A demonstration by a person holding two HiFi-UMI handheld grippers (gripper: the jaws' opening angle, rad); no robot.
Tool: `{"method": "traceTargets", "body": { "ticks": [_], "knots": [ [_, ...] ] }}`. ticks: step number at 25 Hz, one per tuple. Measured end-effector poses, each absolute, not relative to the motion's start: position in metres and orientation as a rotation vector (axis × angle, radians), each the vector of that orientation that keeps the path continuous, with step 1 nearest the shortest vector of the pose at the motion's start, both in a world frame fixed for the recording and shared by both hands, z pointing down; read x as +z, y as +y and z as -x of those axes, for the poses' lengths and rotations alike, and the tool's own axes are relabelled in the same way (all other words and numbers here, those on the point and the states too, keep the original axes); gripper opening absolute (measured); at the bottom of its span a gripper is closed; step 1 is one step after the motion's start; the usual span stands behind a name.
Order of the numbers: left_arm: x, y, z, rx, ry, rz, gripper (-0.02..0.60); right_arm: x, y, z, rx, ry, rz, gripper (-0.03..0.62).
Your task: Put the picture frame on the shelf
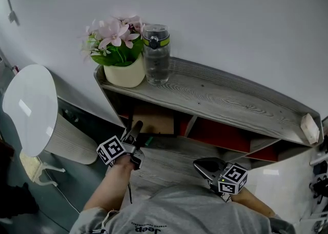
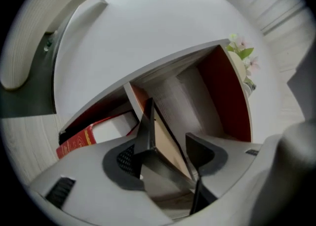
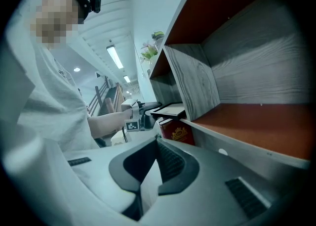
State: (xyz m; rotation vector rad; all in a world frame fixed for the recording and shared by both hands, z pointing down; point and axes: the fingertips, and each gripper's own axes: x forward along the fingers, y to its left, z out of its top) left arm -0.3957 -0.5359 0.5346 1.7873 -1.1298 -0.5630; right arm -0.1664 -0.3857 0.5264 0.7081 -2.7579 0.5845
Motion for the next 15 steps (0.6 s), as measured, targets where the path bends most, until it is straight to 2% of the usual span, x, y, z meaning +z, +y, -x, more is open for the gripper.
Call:
{"method": "traceTargets", "body": {
  "ticks": [3,15],
  "knots": [
    [0.537,-0.523,0.397,-0.497,-1.243,-1.867,0.276,0.526,-0.386,0.166,0.583,-2.757,-0.719,0.014],
    [0.536,-0.474,0.356,-0.121,-1.542,-2.266,0.262,0.527,-0.385,0.167,0.58,-2.752,-0.729,0.014]
  ]
}}
